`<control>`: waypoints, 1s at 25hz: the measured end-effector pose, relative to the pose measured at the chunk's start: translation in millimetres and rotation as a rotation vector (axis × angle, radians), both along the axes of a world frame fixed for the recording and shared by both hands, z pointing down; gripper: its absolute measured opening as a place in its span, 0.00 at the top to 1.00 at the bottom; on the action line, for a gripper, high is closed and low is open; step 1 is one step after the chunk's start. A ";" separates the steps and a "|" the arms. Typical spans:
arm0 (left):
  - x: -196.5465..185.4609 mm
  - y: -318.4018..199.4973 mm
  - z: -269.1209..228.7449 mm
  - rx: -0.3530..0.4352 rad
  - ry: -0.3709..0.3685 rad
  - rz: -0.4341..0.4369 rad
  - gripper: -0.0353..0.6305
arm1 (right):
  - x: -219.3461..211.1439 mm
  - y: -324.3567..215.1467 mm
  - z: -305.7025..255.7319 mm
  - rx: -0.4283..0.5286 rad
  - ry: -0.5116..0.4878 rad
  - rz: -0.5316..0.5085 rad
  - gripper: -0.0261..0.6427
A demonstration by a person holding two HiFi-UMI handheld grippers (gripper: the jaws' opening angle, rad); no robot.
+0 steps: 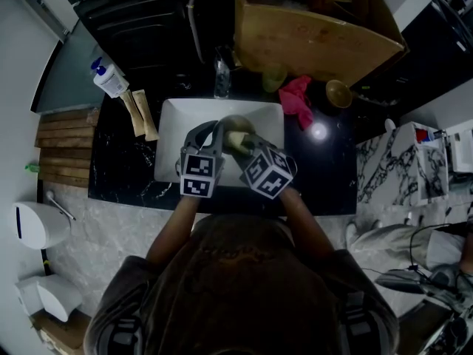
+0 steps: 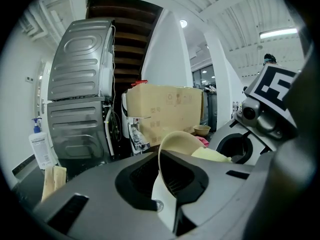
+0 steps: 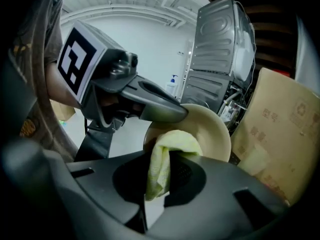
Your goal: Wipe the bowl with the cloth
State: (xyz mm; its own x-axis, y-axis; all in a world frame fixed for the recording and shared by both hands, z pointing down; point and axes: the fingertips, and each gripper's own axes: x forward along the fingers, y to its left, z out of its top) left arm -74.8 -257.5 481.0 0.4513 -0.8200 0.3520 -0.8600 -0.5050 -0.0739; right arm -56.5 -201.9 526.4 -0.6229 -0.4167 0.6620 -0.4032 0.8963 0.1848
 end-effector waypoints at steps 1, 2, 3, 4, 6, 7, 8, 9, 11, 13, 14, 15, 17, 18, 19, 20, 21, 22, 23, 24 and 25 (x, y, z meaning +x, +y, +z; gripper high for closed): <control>0.2 0.5 1.5 -0.003 -0.007 0.003 0.91 | -0.6 0.8 -0.8 0.009 0.006 -0.009 0.93; 0.8 1.1 2.9 -0.006 -0.013 0.008 0.91 | -1.8 1.7 -2.0 0.021 0.010 -0.019 0.93; 2.0 1.8 4.4 -0.010 -0.018 0.014 0.91 | -3.3 2.4 -3.7 0.033 0.012 -0.030 0.93; 3.6 2.7 5.8 -0.014 -0.022 0.022 0.91 | -5.1 2.7 -5.8 0.045 0.010 -0.039 0.93; 8.4 5.3 8.1 -0.019 -0.032 0.042 0.91 | -7.4 1.0 -9.9 0.070 0.012 -0.046 0.93; 11.4 6.9 9.3 -0.020 -0.039 0.053 0.91 | -6.9 -1.4 -11.7 0.087 0.019 -0.045 0.93; 14.3 8.5 10.8 -0.020 -0.046 0.064 0.91 | -5.1 -4.7 -13.5 0.109 0.032 -0.039 0.93; 16.6 9.8 12.2 -0.021 -0.052 0.073 0.91 | -2.4 -8.8 -15.8 0.133 0.044 -0.031 0.93; 18.6 11.4 14.0 -0.024 -0.059 0.088 0.91 | 3.5 -17.6 -23.2 0.177 0.045 -0.003 0.93; 19.4 12.0 14.6 -0.032 -0.059 0.095 0.91 | 8.1 -25.0 -31.8 0.202 0.017 0.032 0.93; 19.9 11.9 14.7 -0.031 -0.057 0.096 0.91 | 9.9 -27.7 -34.7 0.208 0.007 0.049 0.93; 20.4 11.5 14.5 -0.029 -0.057 0.096 0.91 | 11.6 -30.2 -36.1 0.214 0.004 0.069 0.93; 20.2 9.9 13.1 -0.020 -0.055 0.088 0.91 | 16.5 -35.1 -35.5 0.220 0.017 0.116 0.93; 19.0 8.7 10.8 -0.012 -0.055 0.080 0.91 | 19.7 -37.6 -34.1 0.220 0.025 0.142 0.93; 17.5 7.5 7.1 -0.002 -0.055 0.072 0.91 | 23.0 -39.8 -32.3 0.217 0.032 0.165 0.93; 16.0 6.3 3.3 0.009 -0.058 0.065 0.91 | 26.0 -41.3 -30.0 0.209 0.038 0.184 0.93; 14.8 5.2 0.7 0.018 -0.059 0.059 0.91 | 28.5 -41.9 -27.5 0.201 0.044 0.196 0.93; 14.0 4.4 -1.2 0.026 -0.060 0.054 0.90 | 30.2 -41.6 -24.7 0.192 0.053 0.202 0.93; 13.5 3.7 -3.5 0.032 -0.059 0.052 0.90 | 31.1 -40.5 -21.7 0.183 0.064 0.202 0.93; 12.9 3.3 -5.6 0.035 -0.056 0.050 0.90 | 31.4 -39.0 -18.6 0.172 0.071 0.200 0.93; 12.1 2.8 -6.9 0.036 -0.052 0.047 0.90 | 31.4 -37.4 -15.9 0.159 0.073 0.196 0.93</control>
State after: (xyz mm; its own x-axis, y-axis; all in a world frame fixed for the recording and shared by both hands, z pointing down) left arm -62.6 -254.7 474.1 0.4713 -0.8110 0.3465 -0.8300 -0.5408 -0.1367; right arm -25.1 -239.3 510.5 -0.4726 -0.6275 0.6188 -0.5470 0.7594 0.3522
